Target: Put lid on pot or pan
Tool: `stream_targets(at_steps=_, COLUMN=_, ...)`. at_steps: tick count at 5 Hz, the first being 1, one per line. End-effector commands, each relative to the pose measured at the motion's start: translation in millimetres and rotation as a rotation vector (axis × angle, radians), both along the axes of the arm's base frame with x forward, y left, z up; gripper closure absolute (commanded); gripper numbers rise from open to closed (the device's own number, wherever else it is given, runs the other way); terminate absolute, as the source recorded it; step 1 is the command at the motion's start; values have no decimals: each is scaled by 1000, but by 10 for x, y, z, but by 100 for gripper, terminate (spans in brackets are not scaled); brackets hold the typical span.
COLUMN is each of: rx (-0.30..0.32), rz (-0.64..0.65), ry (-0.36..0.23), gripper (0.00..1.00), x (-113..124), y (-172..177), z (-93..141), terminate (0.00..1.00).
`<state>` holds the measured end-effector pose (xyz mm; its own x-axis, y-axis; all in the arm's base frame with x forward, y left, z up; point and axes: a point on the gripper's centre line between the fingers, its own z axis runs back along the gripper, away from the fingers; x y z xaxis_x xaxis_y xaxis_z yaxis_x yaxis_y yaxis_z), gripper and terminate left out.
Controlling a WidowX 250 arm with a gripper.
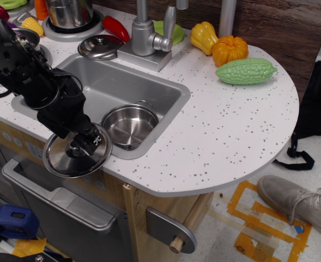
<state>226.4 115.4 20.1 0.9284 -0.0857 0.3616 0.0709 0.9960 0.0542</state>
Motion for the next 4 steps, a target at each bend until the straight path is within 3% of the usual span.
stream_targets(at_steps=1, rx=8, rz=3, ry=-22, gripper=0, x=27, y=88, z=-7, terminate=0)
stream_targets(at_steps=4, rx=-24, rz=14, ry=-2, gripper=0, x=-42, y=80, z=-91, terminate=0)
